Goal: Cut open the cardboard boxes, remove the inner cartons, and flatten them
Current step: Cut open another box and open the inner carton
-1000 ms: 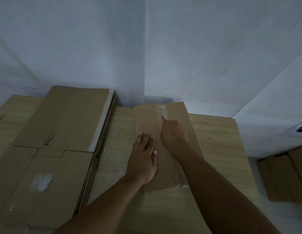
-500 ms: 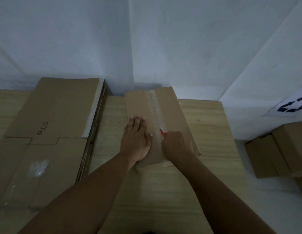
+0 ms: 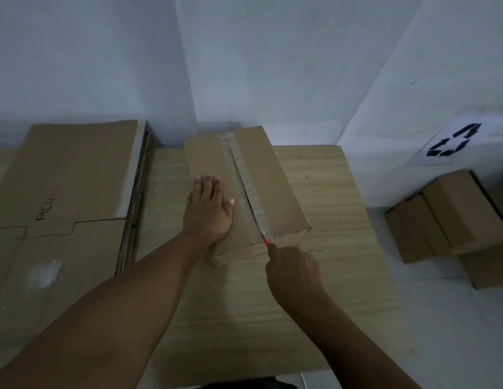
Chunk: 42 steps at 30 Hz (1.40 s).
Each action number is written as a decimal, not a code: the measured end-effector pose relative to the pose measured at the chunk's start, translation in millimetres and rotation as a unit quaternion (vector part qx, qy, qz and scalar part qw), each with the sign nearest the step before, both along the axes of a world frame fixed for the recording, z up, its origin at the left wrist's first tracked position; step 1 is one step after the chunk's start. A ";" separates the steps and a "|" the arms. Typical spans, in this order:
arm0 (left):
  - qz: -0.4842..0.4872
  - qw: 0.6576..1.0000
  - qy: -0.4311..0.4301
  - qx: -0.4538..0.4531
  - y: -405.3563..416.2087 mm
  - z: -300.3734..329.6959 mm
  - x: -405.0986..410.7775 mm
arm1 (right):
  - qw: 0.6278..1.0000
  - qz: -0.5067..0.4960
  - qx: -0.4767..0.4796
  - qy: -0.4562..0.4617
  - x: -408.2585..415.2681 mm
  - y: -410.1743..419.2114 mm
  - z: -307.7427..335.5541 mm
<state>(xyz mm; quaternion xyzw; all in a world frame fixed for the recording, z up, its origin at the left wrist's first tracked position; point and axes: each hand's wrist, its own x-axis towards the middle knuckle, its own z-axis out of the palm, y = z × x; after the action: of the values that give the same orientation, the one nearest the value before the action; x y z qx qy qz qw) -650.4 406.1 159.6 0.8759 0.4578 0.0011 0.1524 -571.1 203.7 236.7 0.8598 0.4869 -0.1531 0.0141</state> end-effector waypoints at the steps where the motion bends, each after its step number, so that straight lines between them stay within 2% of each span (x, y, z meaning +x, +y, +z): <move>1: -0.002 1.000 0.001 -0.003 -0.9 0.7 0.3 | 1.000 0.000 0.000 0.001 -2.6 -4.4 -1.6; 7: -0.014 1.000 -0.013 -0.021 0.5 0.7 -4.7 | 0.999 -0.009 0.019 0.038 -7.2 -24.9 -7.5; 11: -0.022 1.000 -0.017 -0.014 -1.8 0.6 -12.4 | 0.978 -0.049 0.176 0.100 -5.2 -45.5 -8.9; 15: -0.051 0.998 -0.007 0.026 -11.0 -4.1 -29.2 | 0.954 -0.076 0.277 0.082 -2.5 -44.3 -4.7; 25: -0.126 0.992 0.029 -0.010 -46.4 7.2 -82.4 | 0.966 -0.130 0.210 0.079 20.4 16.7 12.0; 29: -0.128 0.991 -0.037 0.017 -48.1 12.1 -93.9 | 0.970 -0.131 0.192 0.071 38.2 47.8 22.7; 31: -0.113 0.989 -0.091 0.034 -43.6 12.9 -91.4 | 0.970 -0.137 0.188 0.078 49.7 63.8 26.9; 34: -0.076 0.988 -0.127 0.046 -27.1 13.2 -76.1 | 0.971 -0.130 0.185 0.073 71.5 89.5 28.9; 42: 0.050 0.986 -0.141 0.071 32.0 25.5 -12.8 | 0.978 -0.056 0.172 0.107 128.0 170.1 25.5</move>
<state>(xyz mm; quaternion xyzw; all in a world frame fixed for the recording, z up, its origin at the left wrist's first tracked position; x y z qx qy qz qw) -663.2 438.0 185.1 0.8515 0.4739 0.1647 0.1523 -443.1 373.9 262.2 0.8541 0.4556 -0.1583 -0.1949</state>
